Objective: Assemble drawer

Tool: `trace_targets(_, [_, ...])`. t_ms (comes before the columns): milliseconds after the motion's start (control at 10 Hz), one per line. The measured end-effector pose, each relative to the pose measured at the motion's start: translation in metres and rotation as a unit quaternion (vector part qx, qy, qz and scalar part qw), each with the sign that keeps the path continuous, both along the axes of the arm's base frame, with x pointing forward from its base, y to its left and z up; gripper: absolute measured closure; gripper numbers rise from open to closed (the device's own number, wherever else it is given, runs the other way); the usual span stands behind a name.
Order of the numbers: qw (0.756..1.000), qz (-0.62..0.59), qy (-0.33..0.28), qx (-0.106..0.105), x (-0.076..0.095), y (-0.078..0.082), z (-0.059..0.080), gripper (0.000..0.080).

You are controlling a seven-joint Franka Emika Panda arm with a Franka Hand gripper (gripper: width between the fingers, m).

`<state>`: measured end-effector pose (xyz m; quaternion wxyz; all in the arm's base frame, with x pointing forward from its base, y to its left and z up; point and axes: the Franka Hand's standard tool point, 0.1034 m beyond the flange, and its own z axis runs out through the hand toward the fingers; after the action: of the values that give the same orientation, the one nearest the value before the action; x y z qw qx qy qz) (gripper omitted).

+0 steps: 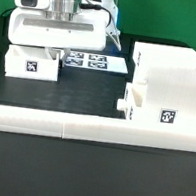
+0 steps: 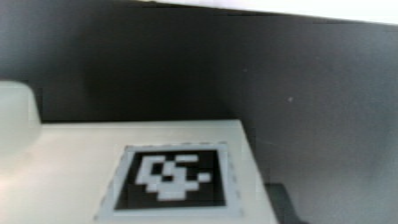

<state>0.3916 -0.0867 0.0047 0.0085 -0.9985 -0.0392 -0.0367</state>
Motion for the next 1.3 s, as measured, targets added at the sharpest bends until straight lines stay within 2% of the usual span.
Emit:
trace_targets(200, [1.0, 0.003, 0.001, 0.001, 0.002, 0.003, 0.001, 0.0758])
trace_targets(500, [1.0, 0.019, -0.01, 0.006, 0.04, 0.041, 0.028, 0.0757])
trace_targets(600, [1.0, 0.015, -0.016, 0.009, 0.058, 0.057, 0.037, 0.0757])
trace_targets(900, [0.999, 0.03, -0.022, 0.015, 0.102, 0.076, 0.057, 0.0757])
trace_targets(1000, [0.999, 0.035, -0.025, 0.015, 0.108, 0.079, 0.059, 0.0757])
trace_targets(1300, [0.997, 0.066, -0.024, 0.011, 0.106, 0.078, 0.058, 0.0757])
